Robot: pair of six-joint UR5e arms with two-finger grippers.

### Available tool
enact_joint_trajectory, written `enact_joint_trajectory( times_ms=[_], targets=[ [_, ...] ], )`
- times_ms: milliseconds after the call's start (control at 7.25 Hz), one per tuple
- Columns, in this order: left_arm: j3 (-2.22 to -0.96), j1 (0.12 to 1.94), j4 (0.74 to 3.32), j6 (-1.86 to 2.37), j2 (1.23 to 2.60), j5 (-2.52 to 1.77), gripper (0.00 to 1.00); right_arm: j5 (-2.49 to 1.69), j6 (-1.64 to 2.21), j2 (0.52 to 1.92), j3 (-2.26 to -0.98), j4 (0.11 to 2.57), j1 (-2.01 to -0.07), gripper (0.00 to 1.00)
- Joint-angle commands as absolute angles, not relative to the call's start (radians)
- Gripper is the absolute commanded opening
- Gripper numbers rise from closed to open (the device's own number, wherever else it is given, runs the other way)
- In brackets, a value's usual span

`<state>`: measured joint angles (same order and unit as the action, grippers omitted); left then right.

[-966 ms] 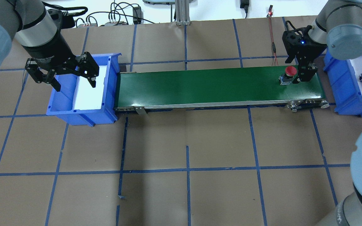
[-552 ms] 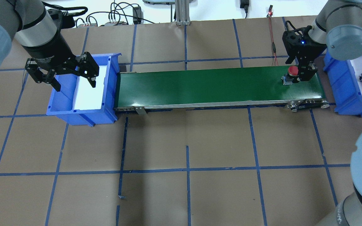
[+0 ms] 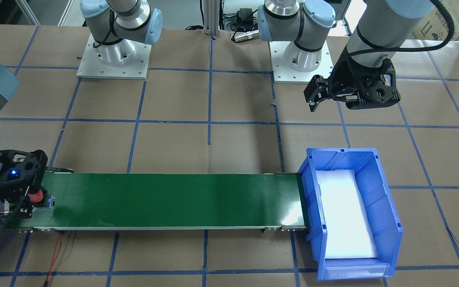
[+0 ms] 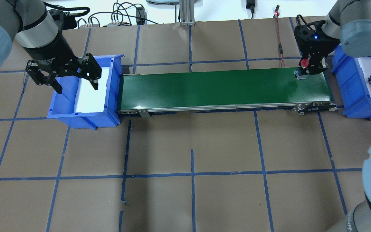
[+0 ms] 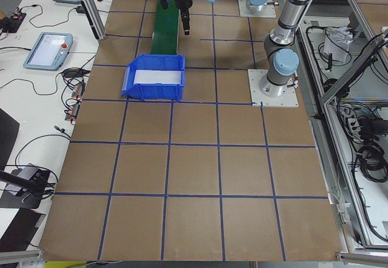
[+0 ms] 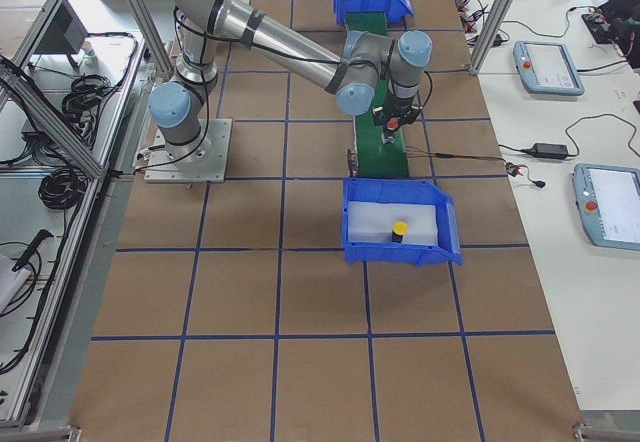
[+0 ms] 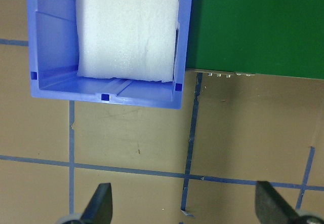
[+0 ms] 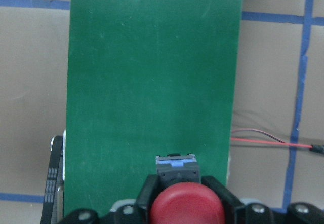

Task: Transport two buttons from left to right
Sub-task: 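Carry the red button into the blue bin beside the yellow button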

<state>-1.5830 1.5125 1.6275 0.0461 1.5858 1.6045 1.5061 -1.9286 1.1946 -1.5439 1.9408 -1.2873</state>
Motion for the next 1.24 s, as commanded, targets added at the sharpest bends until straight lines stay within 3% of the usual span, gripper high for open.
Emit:
enact_joint_trajectory(
  times_ms=[0,414,828,1103],
  targets=[
    [-1.583,1.513,1.628,0.046,1.585,1.605,1.00,1.539,-1.983,1.270,-1.452,1.845,-1.182,0.05],
    [-1.583,1.513,1.628,0.046,1.585,1.605,1.00,1.525,-2.225,1.192,-1.413,1.844,-0.935,0.06],
    [-1.583,1.513,1.628,0.046,1.586,1.605,1.00,1.534,-2.316,1.031,-1.408,1.871,-0.911,0.05],
    [-1.585,1.513,1.628,0.046,1.585,1.605,1.00,1.536,-2.301,0.994,-1.414,1.919,-0.914,0.08]
  ],
)
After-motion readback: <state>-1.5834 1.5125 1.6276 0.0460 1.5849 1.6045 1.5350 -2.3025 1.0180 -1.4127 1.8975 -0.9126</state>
